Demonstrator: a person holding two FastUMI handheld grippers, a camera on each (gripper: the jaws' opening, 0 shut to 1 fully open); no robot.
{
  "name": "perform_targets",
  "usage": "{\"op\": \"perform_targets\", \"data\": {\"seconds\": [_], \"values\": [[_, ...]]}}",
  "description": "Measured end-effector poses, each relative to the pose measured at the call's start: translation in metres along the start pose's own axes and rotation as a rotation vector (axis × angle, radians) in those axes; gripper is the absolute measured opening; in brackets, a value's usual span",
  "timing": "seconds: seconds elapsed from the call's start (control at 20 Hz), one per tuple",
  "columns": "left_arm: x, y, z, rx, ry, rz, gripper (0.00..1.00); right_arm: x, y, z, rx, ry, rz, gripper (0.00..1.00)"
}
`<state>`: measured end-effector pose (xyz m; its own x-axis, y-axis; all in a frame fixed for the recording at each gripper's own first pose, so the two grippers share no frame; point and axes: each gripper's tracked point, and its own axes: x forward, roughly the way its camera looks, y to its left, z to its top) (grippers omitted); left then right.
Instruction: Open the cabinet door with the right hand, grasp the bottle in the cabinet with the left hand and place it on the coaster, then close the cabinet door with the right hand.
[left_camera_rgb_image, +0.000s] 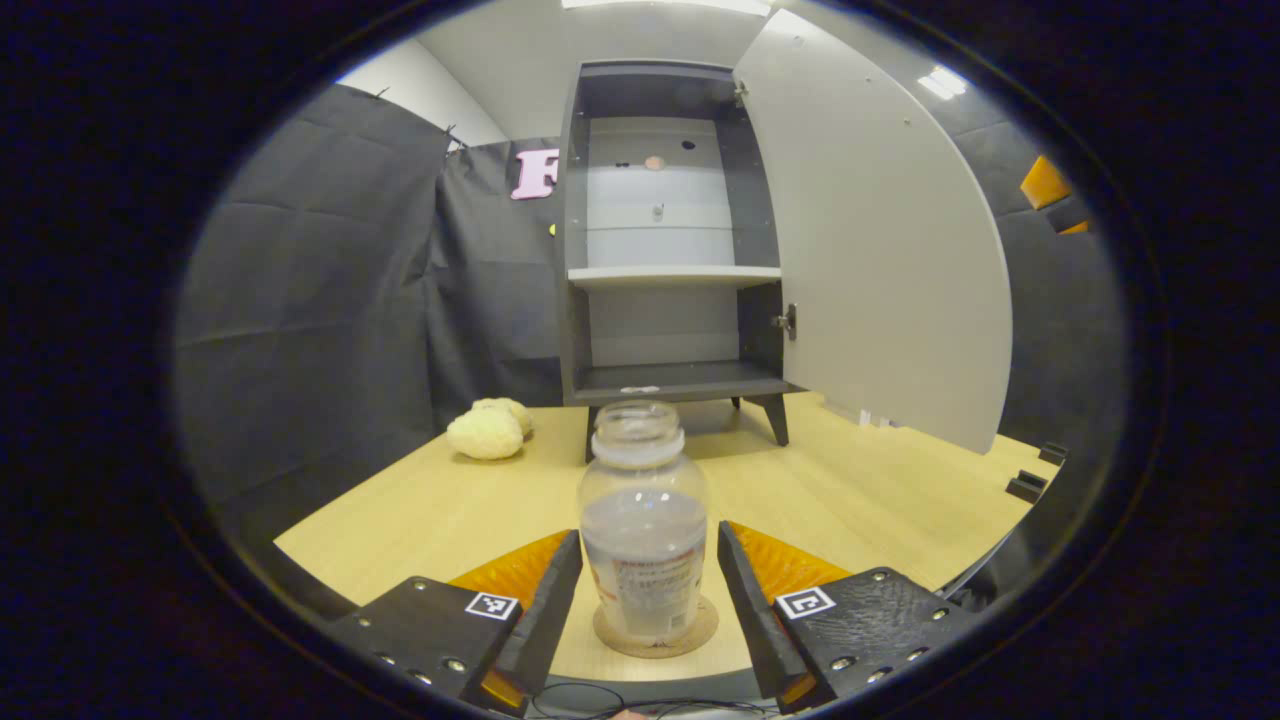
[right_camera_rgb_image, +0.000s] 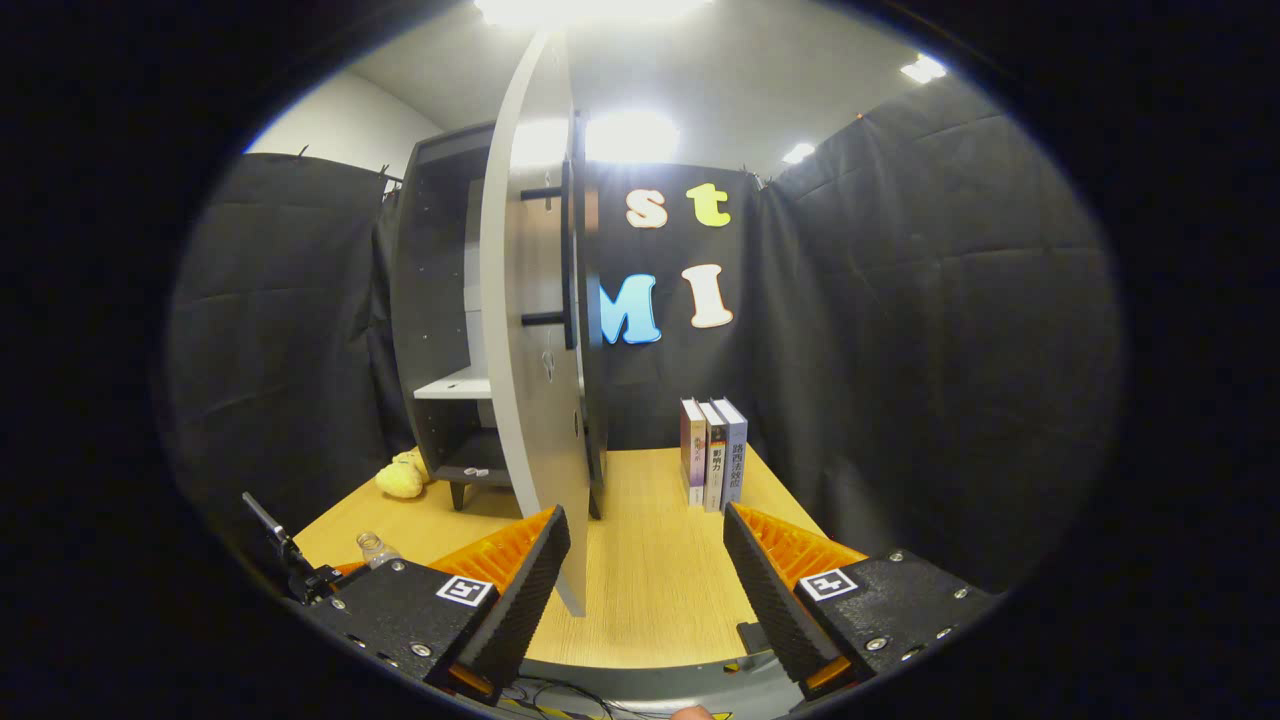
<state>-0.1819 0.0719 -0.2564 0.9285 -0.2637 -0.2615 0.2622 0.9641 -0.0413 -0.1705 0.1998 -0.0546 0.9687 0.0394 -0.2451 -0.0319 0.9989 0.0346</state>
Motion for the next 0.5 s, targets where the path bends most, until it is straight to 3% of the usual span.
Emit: {"op": "perform_targets", "data": {"seconds": [0.25,0.3,0.35,0.5], "values": [[-0.045,0.015,0.051,-0.022,-0.049,0.030,0.78,0.010,-0.014,0.048,0.018,-0.101,-0.052,0.95],[-0.054,0.020,0.061,-0.033,-0.057,0.038,0.78,0.010,-0.014,0.058,0.021,-0.120,-0.057,0.91],[-0.062,0.027,0.070,-0.050,-0.060,0.052,0.78,0.012,-0.012,0.068,0.020,-0.137,-0.061,0.95],[-0.075,0.052,0.095,-0.103,-0.046,0.070,0.78,0.021,-0.001,0.091,-0.004,-0.173,-0.068,0.95]]}}
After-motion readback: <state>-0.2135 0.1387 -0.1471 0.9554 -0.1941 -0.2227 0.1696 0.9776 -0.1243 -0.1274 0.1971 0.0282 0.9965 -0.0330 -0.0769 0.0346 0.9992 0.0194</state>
